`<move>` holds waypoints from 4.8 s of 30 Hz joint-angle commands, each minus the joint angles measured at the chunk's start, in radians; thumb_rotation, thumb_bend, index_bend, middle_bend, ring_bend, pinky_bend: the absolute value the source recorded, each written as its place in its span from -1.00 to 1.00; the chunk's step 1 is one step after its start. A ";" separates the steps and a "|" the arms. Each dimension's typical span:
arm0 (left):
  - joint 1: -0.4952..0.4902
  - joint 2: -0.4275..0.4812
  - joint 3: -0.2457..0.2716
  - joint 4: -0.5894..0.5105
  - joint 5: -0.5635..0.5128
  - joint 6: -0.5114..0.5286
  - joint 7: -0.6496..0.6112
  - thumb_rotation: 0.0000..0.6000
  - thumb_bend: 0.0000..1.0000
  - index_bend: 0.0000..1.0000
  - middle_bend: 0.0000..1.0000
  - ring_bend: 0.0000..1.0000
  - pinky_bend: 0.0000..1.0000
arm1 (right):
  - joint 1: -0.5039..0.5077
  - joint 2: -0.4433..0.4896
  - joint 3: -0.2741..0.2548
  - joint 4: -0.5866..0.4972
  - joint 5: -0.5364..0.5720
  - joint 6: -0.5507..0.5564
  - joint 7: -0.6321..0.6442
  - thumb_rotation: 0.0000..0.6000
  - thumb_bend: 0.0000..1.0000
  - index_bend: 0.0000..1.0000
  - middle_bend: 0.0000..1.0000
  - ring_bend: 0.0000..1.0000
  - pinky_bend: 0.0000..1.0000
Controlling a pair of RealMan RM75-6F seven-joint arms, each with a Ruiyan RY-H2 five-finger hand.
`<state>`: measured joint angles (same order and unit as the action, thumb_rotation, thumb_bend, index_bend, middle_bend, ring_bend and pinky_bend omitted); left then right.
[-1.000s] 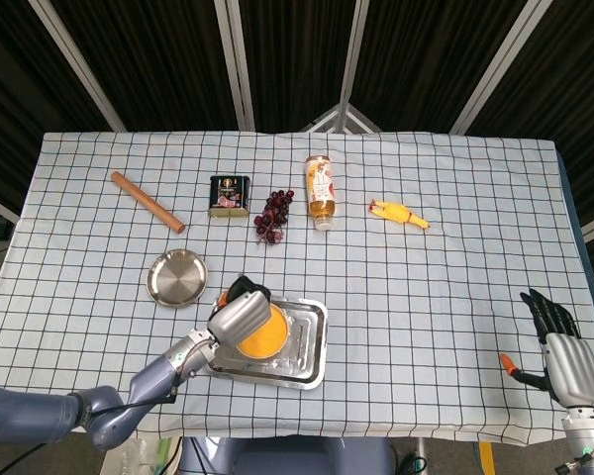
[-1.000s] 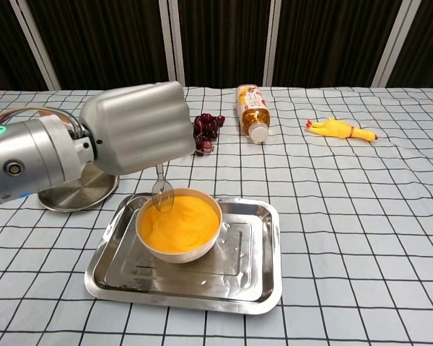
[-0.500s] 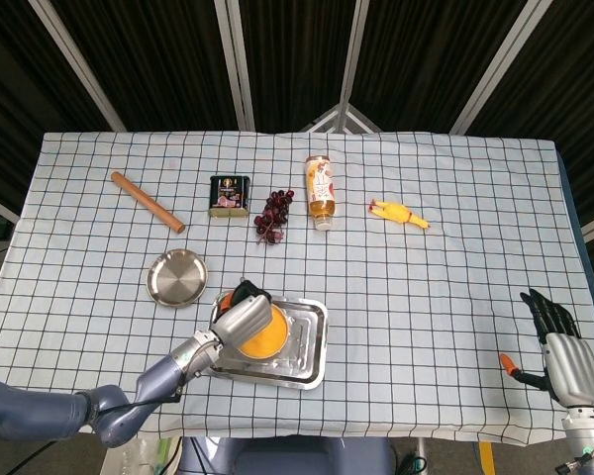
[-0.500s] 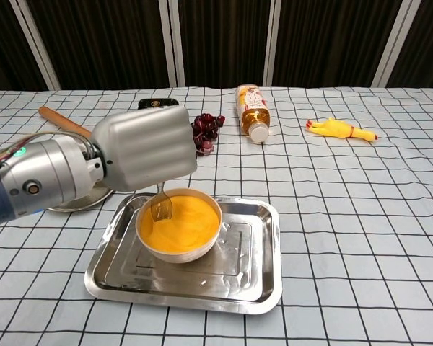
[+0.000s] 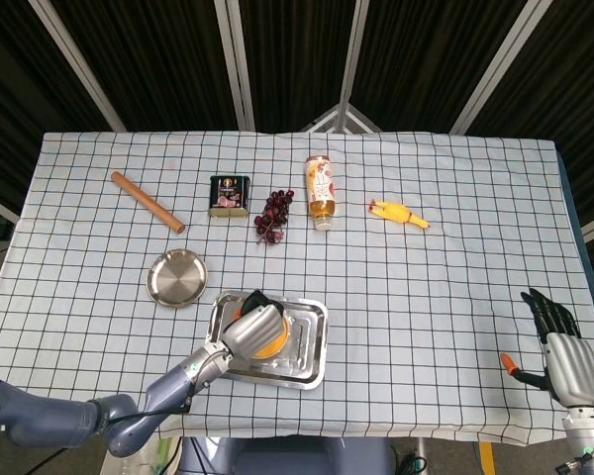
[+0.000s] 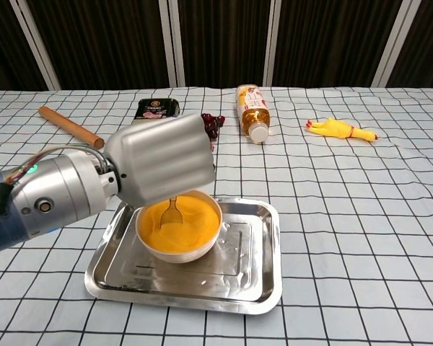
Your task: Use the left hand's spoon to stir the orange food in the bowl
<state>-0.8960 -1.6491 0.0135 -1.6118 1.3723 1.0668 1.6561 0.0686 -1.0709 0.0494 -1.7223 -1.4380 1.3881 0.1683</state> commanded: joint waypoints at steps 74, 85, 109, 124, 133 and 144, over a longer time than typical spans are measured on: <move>-0.021 0.174 0.011 -0.131 0.046 -0.032 0.090 1.00 0.10 0.58 1.00 1.00 1.00 | -0.002 0.003 0.002 -0.001 0.006 -0.001 0.010 1.00 -0.32 -1.00 -1.00 -1.00 -1.00; 0.172 0.148 -0.095 -0.103 -0.157 0.226 -0.223 1.00 0.09 0.58 1.00 1.00 1.00 | -0.003 0.005 0.001 -0.004 0.008 -0.003 0.012 1.00 -0.32 -1.00 -1.00 -1.00 -1.00; 0.275 0.092 -0.127 0.187 -0.358 0.228 -0.506 1.00 0.07 0.56 1.00 1.00 1.00 | -0.004 0.005 -0.001 -0.008 0.003 0.000 0.011 1.00 -0.32 -1.00 -1.00 -1.00 -1.00; 0.276 -0.003 -0.131 0.308 -0.393 0.200 -0.549 1.00 -0.21 0.38 1.00 1.00 1.00 | -0.004 0.006 0.000 -0.006 0.002 0.000 0.011 1.00 -0.32 -1.00 -1.00 -1.00 -1.00; 0.287 0.011 -0.129 0.283 -0.377 0.211 -0.578 1.00 -0.44 0.18 1.00 1.00 1.00 | -0.006 0.005 -0.002 -0.007 -0.001 0.003 0.007 1.00 -0.32 -1.00 -1.00 -1.00 -1.00; 0.356 0.125 -0.089 0.124 -0.226 0.333 -0.716 1.00 -0.55 -0.04 0.86 0.89 1.00 | -0.005 0.007 -0.003 -0.004 -0.001 0.000 0.007 1.00 -0.32 -1.00 -1.00 -1.00 -1.00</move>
<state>-0.5660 -1.5523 -0.0893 -1.4510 1.1168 1.3632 0.9755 0.0635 -1.0640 0.0464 -1.7260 -1.4387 1.3880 0.1758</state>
